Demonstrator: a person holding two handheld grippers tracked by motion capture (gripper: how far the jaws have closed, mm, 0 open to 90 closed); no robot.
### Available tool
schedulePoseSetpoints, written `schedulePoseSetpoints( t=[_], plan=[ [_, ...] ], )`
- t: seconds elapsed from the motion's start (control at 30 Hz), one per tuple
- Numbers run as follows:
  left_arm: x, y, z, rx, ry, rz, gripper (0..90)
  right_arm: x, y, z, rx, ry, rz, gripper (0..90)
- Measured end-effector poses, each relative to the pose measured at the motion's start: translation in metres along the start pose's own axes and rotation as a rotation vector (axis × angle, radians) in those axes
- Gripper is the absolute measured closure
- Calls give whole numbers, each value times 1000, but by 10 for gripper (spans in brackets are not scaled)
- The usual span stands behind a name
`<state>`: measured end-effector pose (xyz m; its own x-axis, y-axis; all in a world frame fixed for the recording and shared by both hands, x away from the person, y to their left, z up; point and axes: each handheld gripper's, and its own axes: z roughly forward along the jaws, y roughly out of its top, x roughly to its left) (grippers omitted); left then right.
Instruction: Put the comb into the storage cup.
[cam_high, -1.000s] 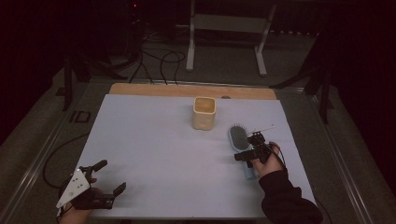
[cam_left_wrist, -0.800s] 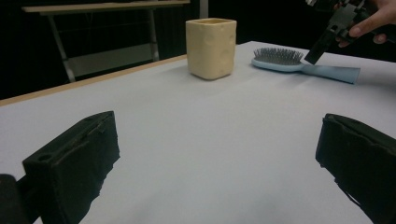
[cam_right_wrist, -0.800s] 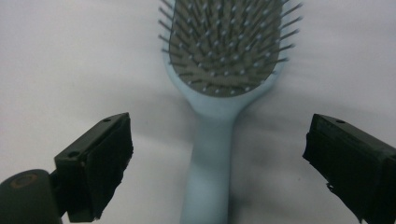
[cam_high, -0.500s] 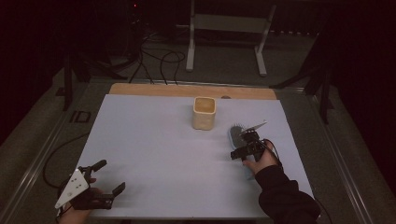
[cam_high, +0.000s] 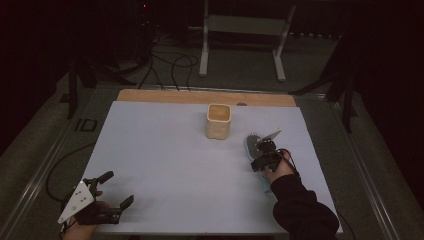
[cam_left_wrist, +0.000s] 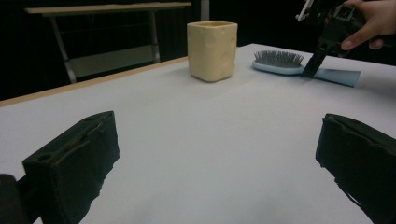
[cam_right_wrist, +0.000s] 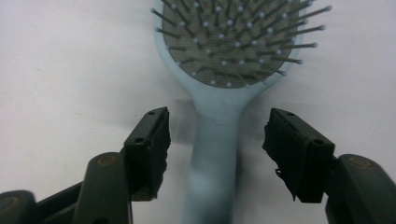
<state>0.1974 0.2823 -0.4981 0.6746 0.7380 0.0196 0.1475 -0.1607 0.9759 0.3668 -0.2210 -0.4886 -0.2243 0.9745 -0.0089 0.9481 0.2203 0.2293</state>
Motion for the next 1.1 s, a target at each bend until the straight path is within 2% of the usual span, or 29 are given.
schedulePoseSetpoints(
  t=[0.2,0.5,0.67,0.77,0.97,1.1],
  plan=[
    [0,0,0,-3,-4,-1,0,0,6,3,34,-19,4,492],
    [0,0,0,-3,-7,-2,0,6,12,5,56,-31,16,583],
    [0,-1,0,-3,-11,-3,0,3,13,5,58,-13,35,628],
    [0,0,-1,-7,-12,-3,0,2,12,5,63,-7,29,654],
    [0,-1,-1,-4,-14,-1,0,-2,8,5,34,14,36,691],
    [-1,-1,0,-2,-14,-2,0,-1,4,5,4,8,14,698]
  ],
)
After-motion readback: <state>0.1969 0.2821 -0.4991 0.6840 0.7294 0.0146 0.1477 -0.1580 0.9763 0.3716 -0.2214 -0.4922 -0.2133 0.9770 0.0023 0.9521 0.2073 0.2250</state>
